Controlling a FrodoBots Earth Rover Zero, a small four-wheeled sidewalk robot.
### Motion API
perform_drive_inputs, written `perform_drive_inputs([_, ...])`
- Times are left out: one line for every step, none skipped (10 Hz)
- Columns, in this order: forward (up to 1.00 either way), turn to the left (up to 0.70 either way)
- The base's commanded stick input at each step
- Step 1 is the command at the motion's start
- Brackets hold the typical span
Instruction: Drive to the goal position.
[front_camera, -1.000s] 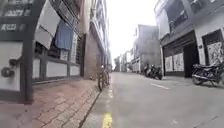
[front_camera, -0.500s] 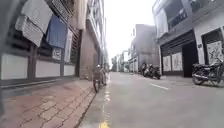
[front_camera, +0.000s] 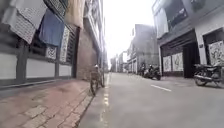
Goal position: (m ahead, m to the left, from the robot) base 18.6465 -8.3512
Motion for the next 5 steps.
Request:
perform_drive_inputs([0.50,0.00])
perform_drive_inputs([0.50,0.00])
perform_drive_inputs([0.50,0.00])
perform_drive_inputs([0.50,0.00])
perform_drive_inputs([0.50,0.00])
